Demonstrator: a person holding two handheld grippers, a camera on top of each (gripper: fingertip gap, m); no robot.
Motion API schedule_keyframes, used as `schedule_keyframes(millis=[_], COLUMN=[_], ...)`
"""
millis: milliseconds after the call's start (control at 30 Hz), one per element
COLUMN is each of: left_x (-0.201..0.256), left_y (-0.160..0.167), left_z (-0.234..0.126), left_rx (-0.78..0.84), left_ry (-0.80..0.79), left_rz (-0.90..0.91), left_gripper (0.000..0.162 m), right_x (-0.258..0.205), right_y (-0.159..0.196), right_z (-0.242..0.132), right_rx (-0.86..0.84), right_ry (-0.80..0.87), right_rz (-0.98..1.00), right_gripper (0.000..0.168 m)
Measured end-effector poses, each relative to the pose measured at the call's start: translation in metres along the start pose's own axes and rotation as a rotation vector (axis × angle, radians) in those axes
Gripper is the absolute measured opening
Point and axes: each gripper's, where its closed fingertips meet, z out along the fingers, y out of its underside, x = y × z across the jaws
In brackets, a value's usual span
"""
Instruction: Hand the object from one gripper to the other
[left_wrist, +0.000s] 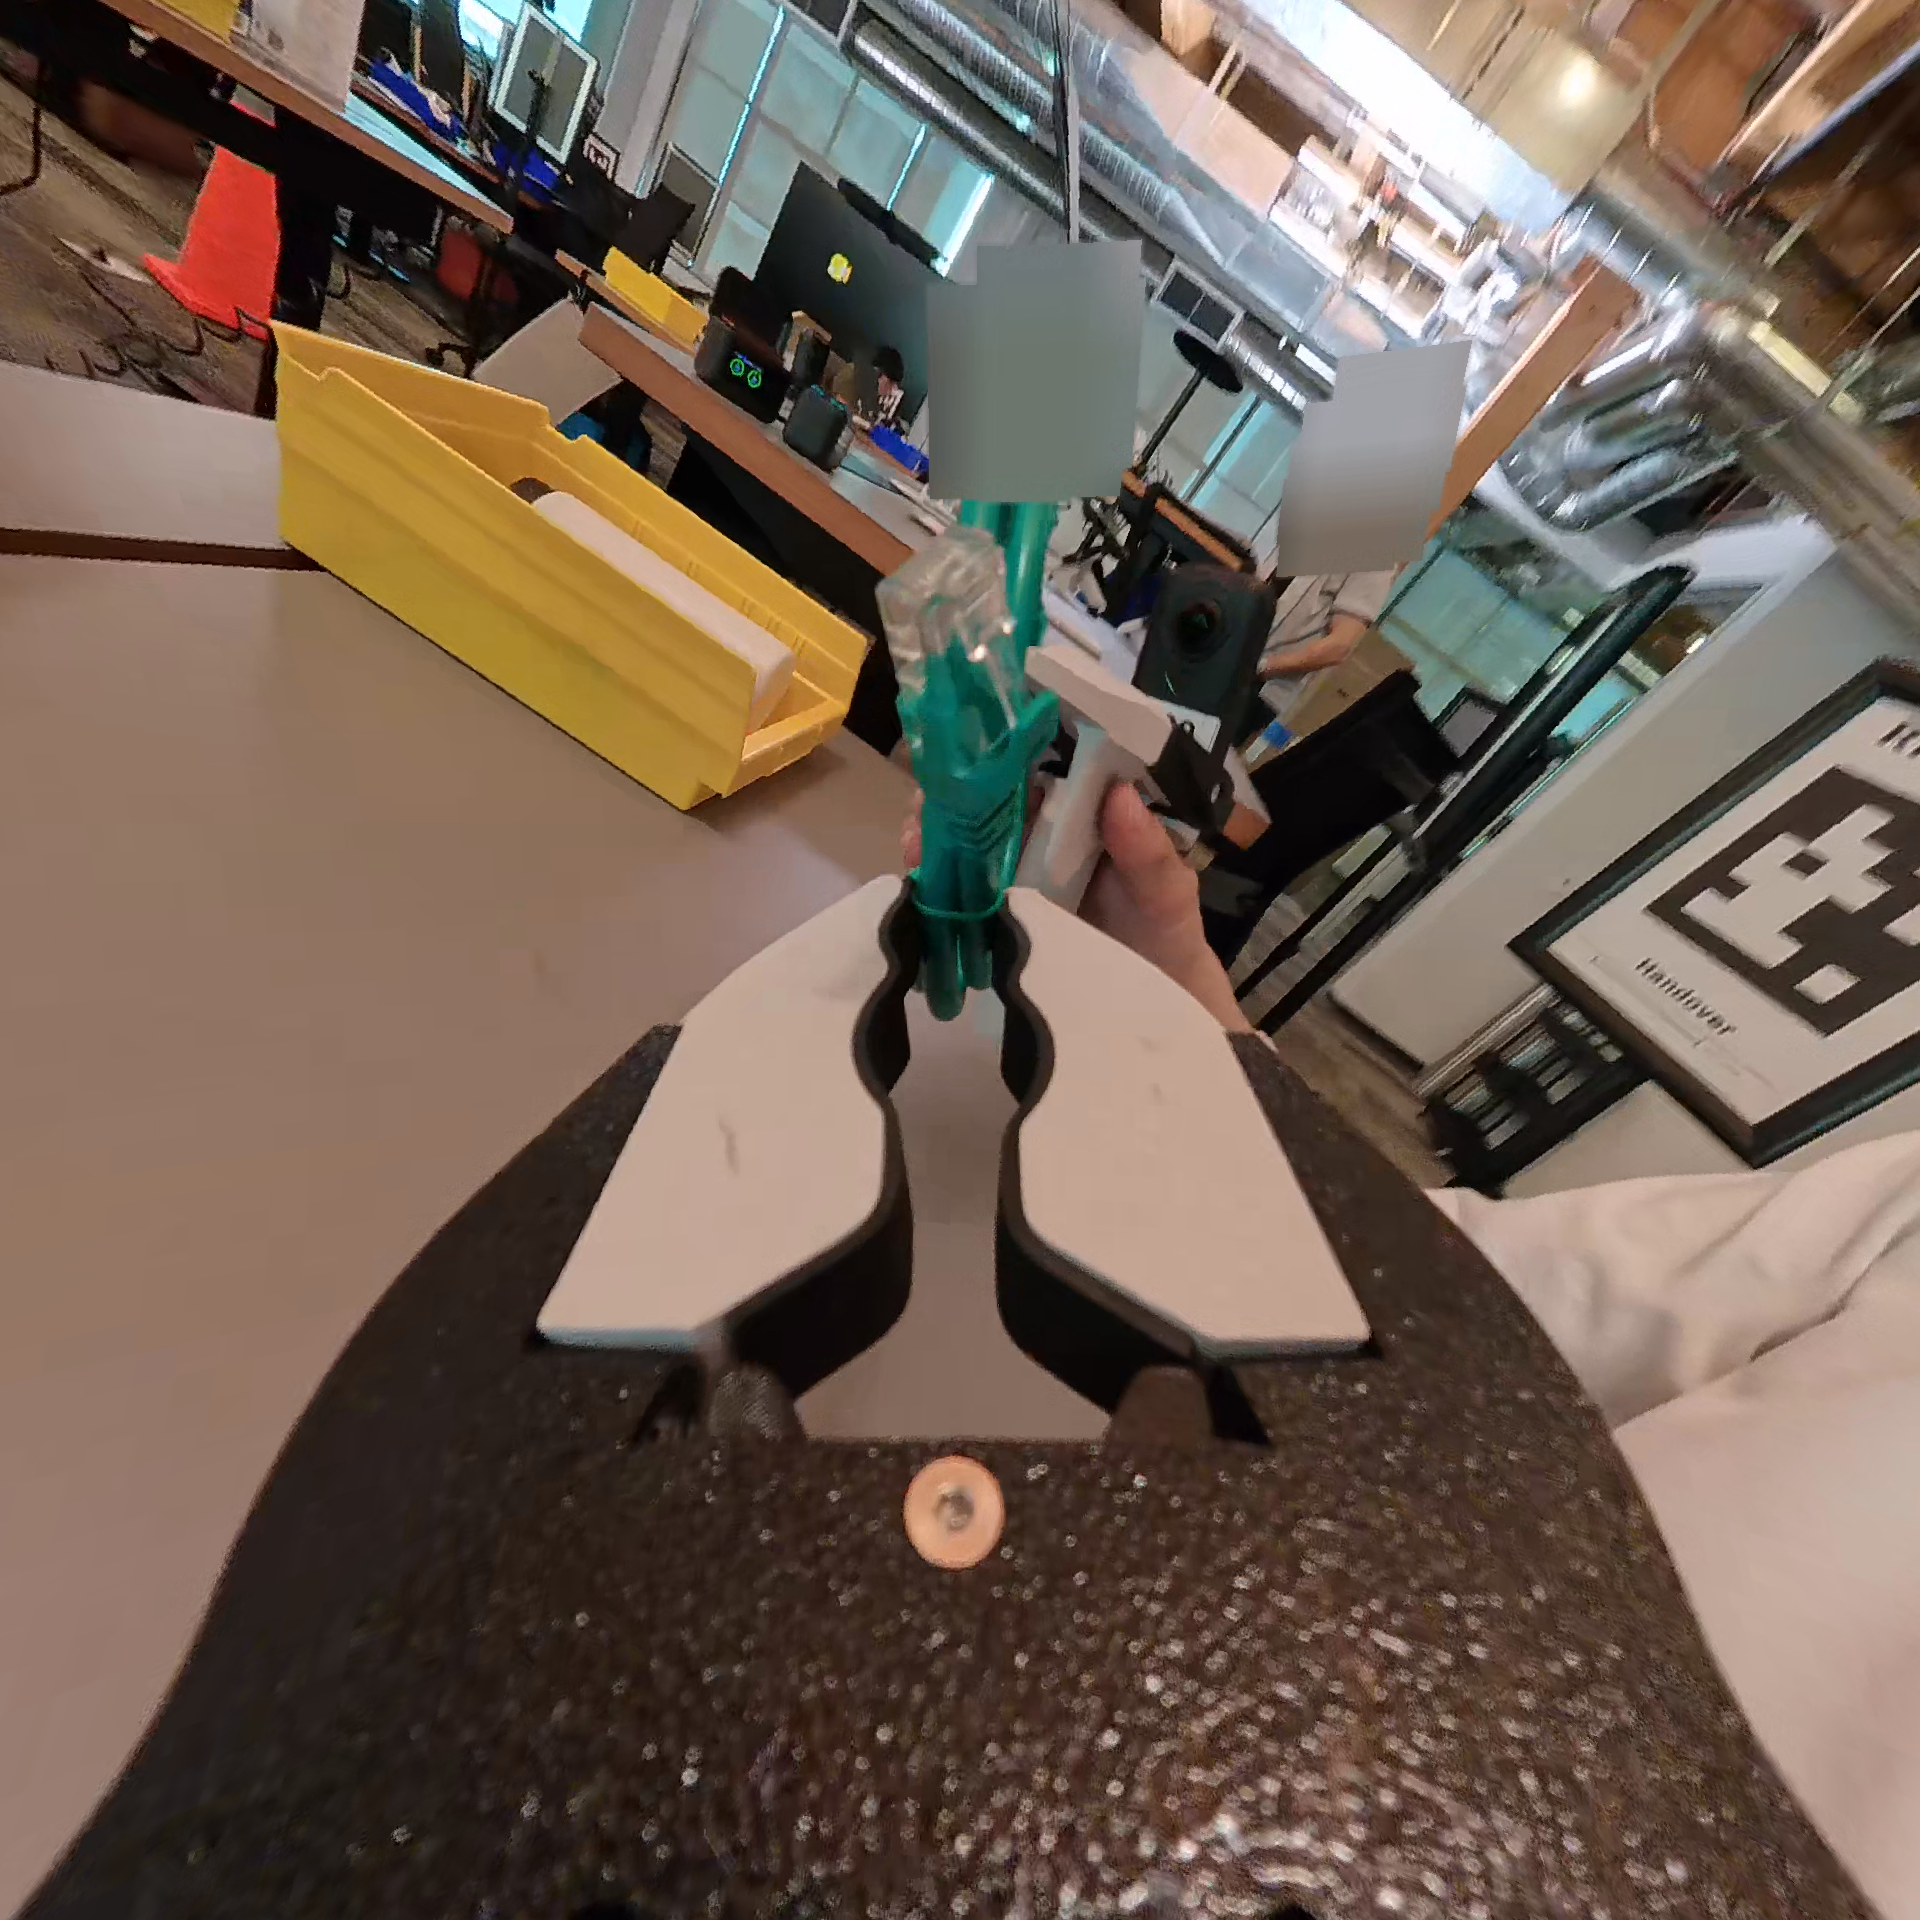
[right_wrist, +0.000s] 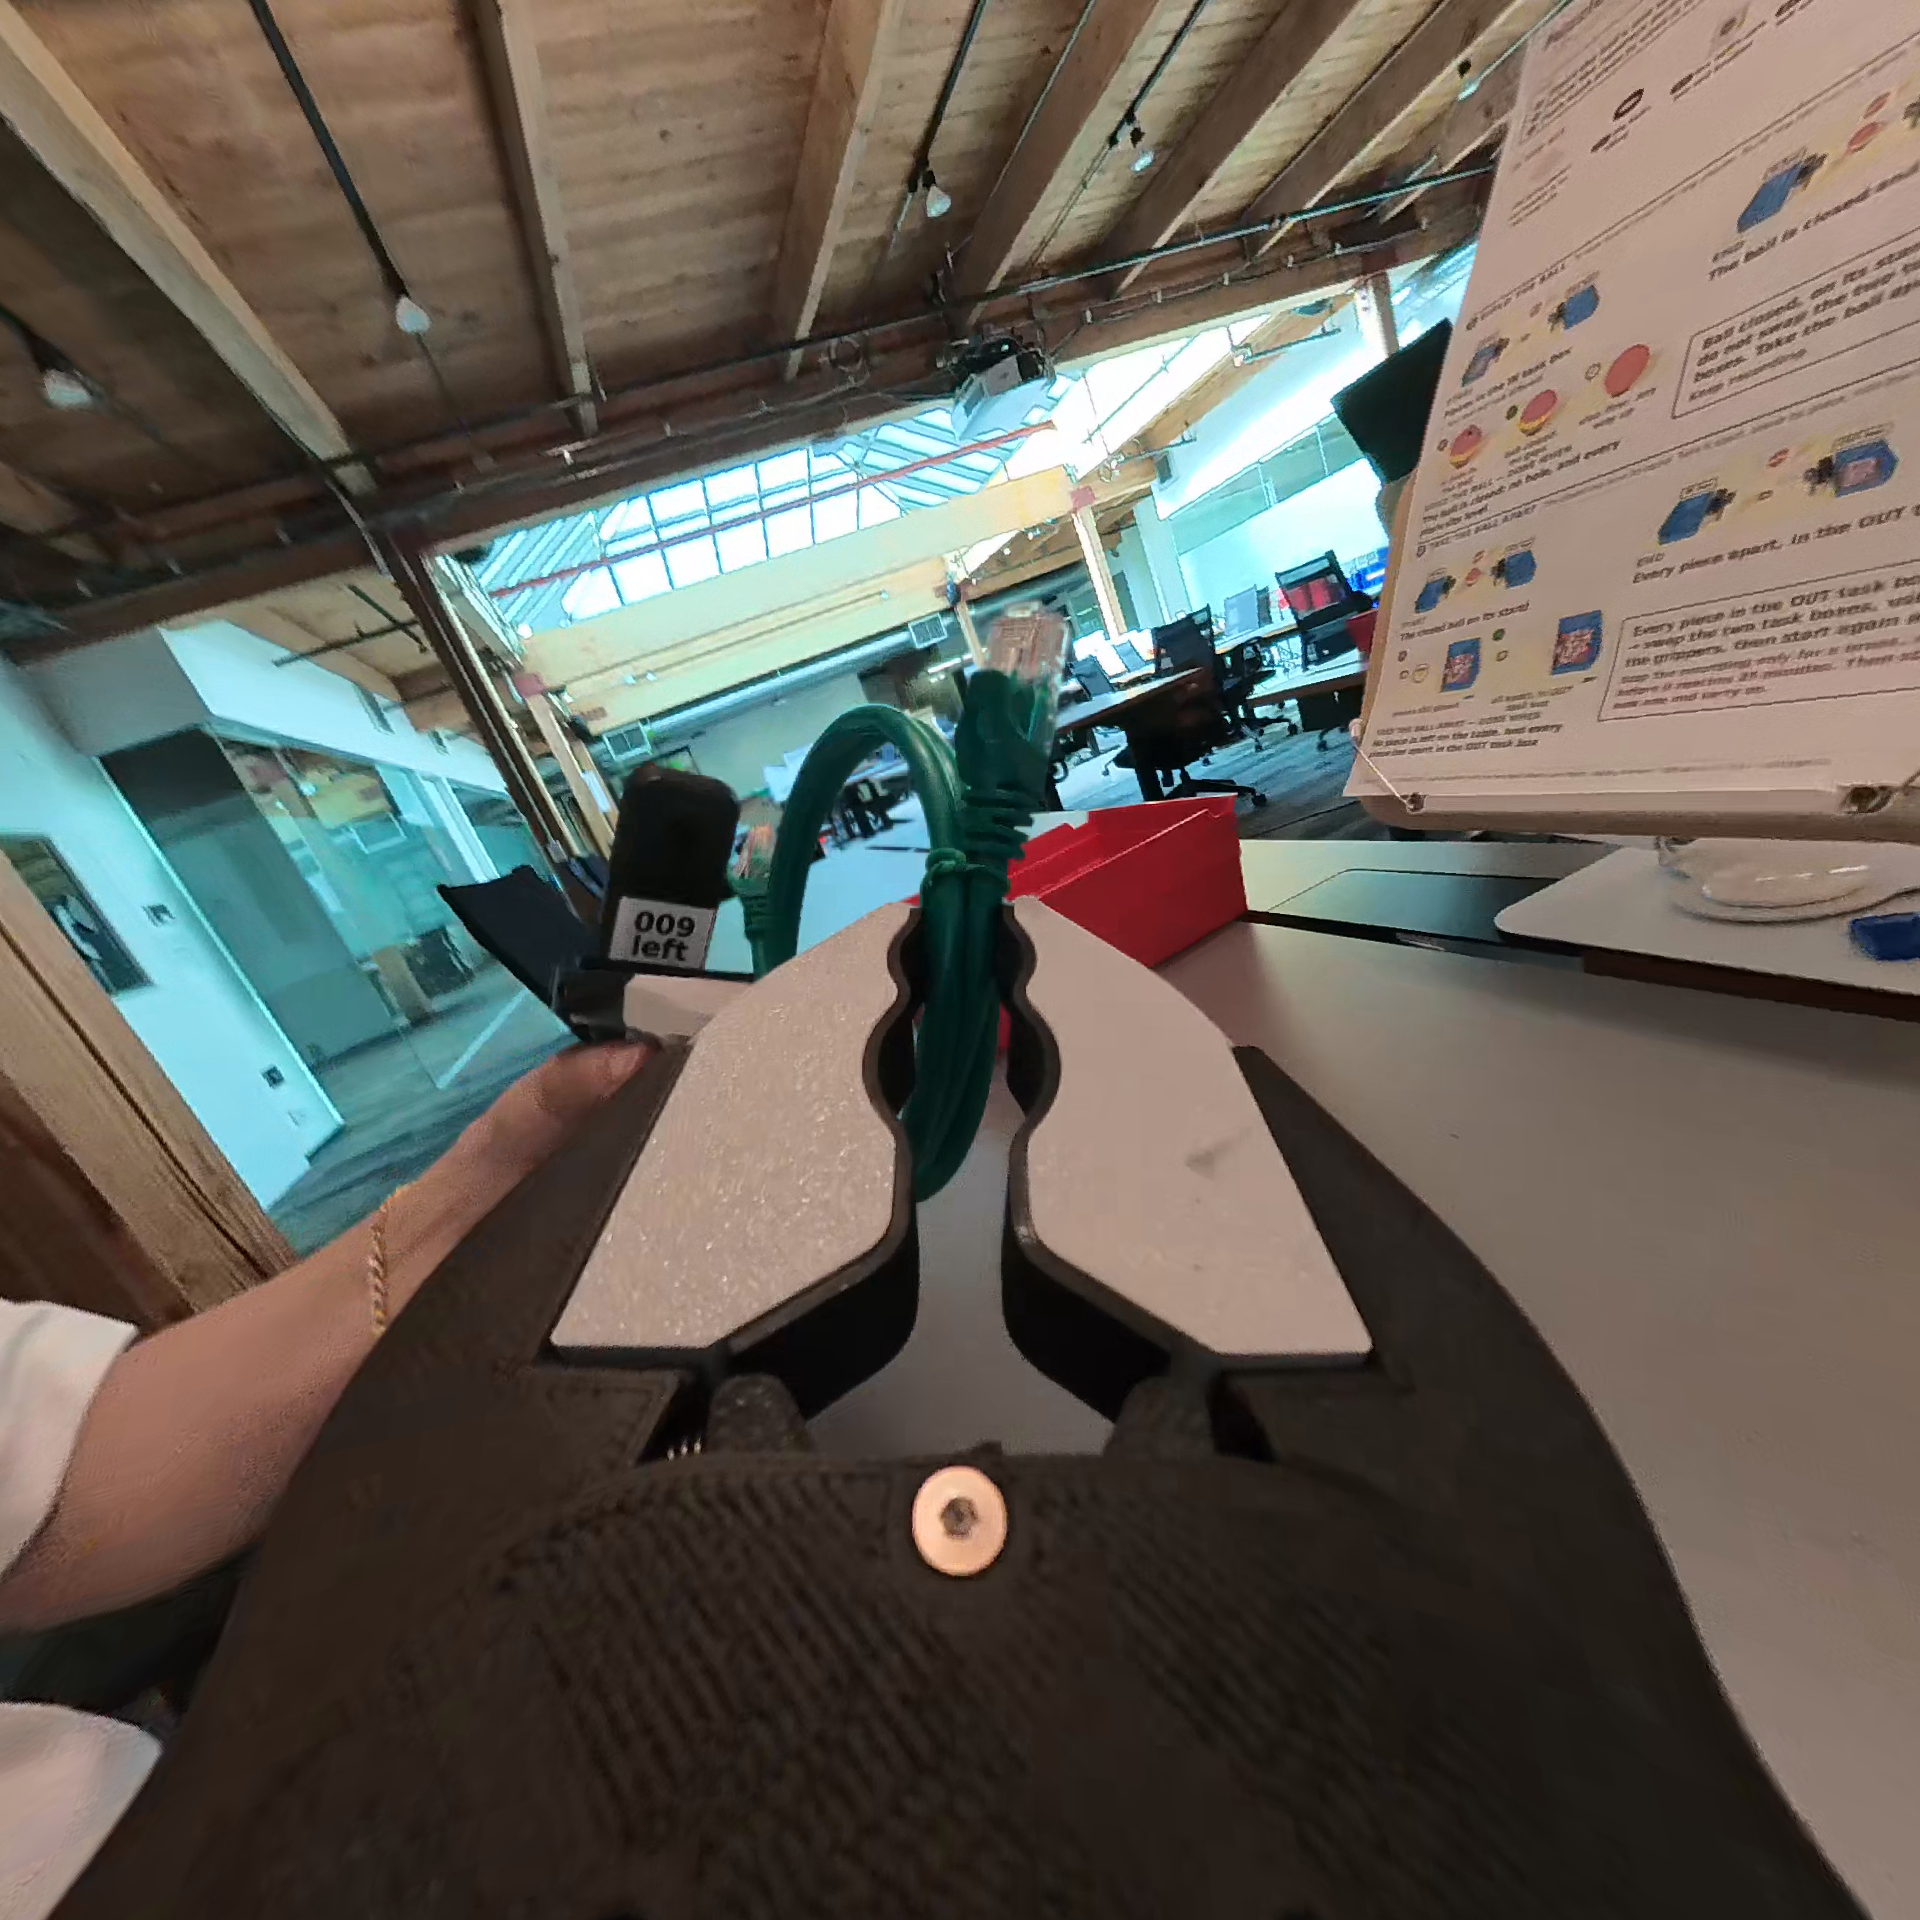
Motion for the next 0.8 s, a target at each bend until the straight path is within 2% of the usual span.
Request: schedule_keyframes(millis=[67,133,233,300,433,500,633,733,800], left_x=[-0.003,-0.009,-0.017,-0.016,-0.012,-0.008,-0.003,0.000,0.001], left_y=[-0.002,-0.008,-0.016,-0.015,-0.007,-0.006,-0.003,-0.001,-0.006], left_z=[-0.004,-0.010,-0.020,-0.022,-0.019,-0.017,-0.014,-0.014,-0.015], left_rx=[0.023,0.063,0.061,0.008,-0.107,-0.137,-0.164,-0.163,-0.131], left_ry=[0.030,0.032,0.045,0.085,0.104,0.131,0.158,0.183,0.199], left_rz=[-0.068,-0.140,-0.267,-0.346,-0.403,-0.423,-0.446,-0.471,-0.481], left_gripper=[0.012,0.012,0.012,0.012,0.013,0.013,0.013,0.013,0.015], right_x=[-0.003,-0.005,0.007,0.008,-0.005,-0.009,-0.006,-0.007,-0.006], right_y=[0.004,0.011,0.020,0.022,0.026,0.036,0.044,0.043,0.048], right_z=[-0.001,-0.004,-0.013,-0.016,-0.009,-0.004,-0.002,-0.002,0.000], right_rx=[-0.031,-0.072,-0.180,-0.218,-0.209,-0.253,-0.284,-0.263,-0.301], right_ry=[-0.002,0.003,0.115,0.185,0.243,0.234,0.256,0.284,0.273], right_rz=[-0.110,-0.313,-0.783,-1.170,-1.652,-1.802,-1.940,-2.008,-1.999], right_gripper=[0.016,0.047,0.078,0.083,0.080,0.078,0.057,0.024,0.017])
